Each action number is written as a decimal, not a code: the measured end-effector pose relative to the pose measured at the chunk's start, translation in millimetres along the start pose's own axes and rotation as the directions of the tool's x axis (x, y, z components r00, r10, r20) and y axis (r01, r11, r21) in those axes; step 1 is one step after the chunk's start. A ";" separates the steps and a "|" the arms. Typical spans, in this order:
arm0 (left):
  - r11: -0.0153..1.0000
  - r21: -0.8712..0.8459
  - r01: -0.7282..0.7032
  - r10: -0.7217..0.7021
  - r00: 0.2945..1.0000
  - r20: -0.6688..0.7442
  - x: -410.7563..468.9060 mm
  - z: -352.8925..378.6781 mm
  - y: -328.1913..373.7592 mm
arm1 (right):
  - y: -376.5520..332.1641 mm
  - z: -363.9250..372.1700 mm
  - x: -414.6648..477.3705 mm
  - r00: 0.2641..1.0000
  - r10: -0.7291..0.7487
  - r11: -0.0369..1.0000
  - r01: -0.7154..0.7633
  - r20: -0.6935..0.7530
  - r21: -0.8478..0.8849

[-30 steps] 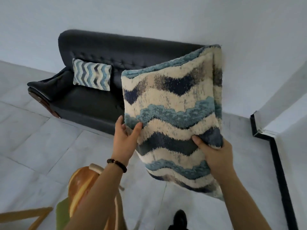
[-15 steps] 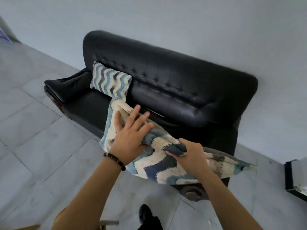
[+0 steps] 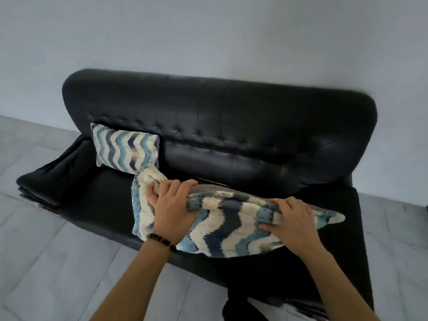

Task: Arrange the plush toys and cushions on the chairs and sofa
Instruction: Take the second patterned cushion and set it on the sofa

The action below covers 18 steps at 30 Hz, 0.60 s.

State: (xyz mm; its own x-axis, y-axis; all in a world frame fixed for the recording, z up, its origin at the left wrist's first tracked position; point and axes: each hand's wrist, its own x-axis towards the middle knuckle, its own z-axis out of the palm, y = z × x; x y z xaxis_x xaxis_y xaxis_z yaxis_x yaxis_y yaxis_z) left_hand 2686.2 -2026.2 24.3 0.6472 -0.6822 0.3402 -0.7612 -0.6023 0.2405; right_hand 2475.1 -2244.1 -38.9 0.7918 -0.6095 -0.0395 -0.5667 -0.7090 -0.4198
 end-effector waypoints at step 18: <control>0.971 0.077 -0.226 0.171 0.883 0.437 180.7 186.7 -197.5 | -62.3 149.6 193.5 0.967 0.237 0.960 -0.248 -0.096 -0.128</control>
State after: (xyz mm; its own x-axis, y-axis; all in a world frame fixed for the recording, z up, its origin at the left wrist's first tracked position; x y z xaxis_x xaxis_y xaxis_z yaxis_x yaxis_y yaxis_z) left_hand 2961.1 -2107.9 -131.4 0.4594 -0.8865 -0.0557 -0.8823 -0.4627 0.0868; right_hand 2697.6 -2264.7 -156.1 0.6096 -0.7911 -0.0505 -0.7696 -0.5753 -0.2769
